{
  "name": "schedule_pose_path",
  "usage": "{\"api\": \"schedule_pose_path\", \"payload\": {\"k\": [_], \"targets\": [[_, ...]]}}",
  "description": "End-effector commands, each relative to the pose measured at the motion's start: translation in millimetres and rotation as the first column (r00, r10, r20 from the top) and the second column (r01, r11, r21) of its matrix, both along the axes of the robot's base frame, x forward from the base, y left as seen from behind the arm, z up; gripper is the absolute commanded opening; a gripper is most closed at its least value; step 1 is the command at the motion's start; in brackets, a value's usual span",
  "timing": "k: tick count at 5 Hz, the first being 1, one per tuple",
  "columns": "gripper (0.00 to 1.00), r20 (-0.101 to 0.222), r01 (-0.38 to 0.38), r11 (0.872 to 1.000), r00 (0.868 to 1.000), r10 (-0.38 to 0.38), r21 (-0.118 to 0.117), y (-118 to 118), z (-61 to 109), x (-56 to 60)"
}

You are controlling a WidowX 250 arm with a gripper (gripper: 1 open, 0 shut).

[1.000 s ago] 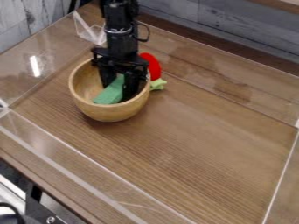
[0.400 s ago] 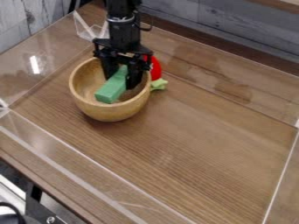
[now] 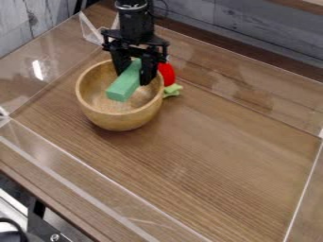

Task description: Put the green block in the brown bowl

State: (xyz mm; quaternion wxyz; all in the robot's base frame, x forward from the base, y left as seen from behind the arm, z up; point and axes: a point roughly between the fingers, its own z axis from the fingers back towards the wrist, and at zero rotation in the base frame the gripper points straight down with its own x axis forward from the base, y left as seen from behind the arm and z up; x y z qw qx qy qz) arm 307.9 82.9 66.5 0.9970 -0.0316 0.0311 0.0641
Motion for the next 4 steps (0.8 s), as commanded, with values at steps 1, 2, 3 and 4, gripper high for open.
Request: {"api": "schedule_pose_path", "payload": {"k": [1,2,3,4], "targets": [[0.0,0.087,0.01,1.0,0.996,-0.012,0.029,1,24.6,10.2],[0.0,0.08,0.01,0.999,0.997,-0.013,0.032,3,19.3,9.1],[0.0,0.072,0.011,0.999,0.997,-0.014,0.036,5,13.8,7.9],[0.0,0.065,0.012,0.999,0.998,-0.015,0.039,7,8.6,6.7]]}}
